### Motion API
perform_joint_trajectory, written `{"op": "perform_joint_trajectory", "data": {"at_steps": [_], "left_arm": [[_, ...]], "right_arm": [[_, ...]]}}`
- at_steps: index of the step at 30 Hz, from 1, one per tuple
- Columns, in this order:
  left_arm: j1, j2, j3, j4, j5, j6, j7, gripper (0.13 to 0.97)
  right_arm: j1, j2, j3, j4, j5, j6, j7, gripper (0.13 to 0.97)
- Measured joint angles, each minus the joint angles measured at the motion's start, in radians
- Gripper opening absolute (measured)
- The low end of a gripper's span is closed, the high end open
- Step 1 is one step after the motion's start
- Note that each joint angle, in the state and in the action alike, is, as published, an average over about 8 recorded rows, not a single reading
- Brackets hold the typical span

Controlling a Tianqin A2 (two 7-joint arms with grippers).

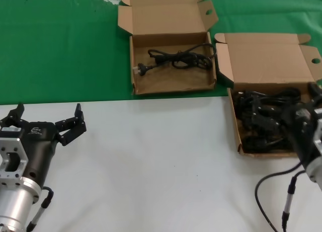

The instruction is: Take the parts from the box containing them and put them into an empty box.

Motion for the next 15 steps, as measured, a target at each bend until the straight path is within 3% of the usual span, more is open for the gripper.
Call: {"op": "perform_joint_trajectory", "data": {"at_steps": [7,15], "left_arm": [[0.000,0.000,0.000,0.000,0.000,0.000,0.000,0.966],[0.000,0.000,0.000,0.000,0.000,0.000,0.000,0.966]], "right_arm": [[-0.086,0.008,0.016,0.089,0.010,0.053,0.075,0.966],[-0.102,0.009,0.019,0.106,0.011,0.063,0.090,0.966]]}}
